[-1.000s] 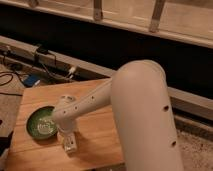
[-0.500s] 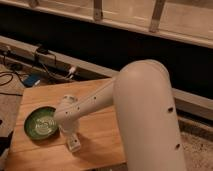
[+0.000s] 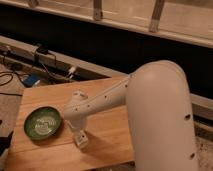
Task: Place the bottle in the ceramic bowl
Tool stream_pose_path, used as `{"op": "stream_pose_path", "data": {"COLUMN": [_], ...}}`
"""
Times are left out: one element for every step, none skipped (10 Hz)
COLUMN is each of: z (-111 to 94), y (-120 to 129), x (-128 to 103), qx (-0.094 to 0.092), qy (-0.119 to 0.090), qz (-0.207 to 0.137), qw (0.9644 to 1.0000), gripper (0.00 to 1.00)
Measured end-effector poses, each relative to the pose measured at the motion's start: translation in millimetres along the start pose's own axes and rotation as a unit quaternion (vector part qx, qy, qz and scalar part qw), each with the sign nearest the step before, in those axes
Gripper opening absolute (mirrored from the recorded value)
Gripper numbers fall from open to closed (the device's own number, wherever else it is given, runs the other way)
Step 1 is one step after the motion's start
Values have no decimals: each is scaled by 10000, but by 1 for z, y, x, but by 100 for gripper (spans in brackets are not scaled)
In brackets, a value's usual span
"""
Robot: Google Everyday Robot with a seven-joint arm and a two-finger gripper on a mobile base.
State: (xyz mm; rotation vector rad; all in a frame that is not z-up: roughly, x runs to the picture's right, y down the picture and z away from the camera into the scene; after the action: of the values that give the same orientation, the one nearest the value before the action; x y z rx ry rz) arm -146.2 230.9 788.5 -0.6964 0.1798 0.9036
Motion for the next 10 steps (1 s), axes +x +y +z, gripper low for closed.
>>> {"op": "stream_pose_path", "data": {"z": [-5, -11, -22, -35, -49, -66, -88, -103, -111, -115], "y": [-10, -17, -25, -30, -30, -29, -24, -16, -8, 2], "x": [2, 1, 0, -1, -5, -10, -21, -34, -47, -62], "qx": [46, 90, 158, 227, 305, 410, 556, 662, 719, 762], "qy": [-41, -102, -203, -293, -381, -471, -572, -633, -673, -693], "qz": [118, 190, 242, 257, 221, 151, -60, -292, -495, -745], "qw": [9999, 9997, 9994, 9990, 9986, 9979, 9968, 9954, 9939, 9919], "gripper": [0, 0, 0, 0, 0, 0, 0, 0, 0, 0]}}
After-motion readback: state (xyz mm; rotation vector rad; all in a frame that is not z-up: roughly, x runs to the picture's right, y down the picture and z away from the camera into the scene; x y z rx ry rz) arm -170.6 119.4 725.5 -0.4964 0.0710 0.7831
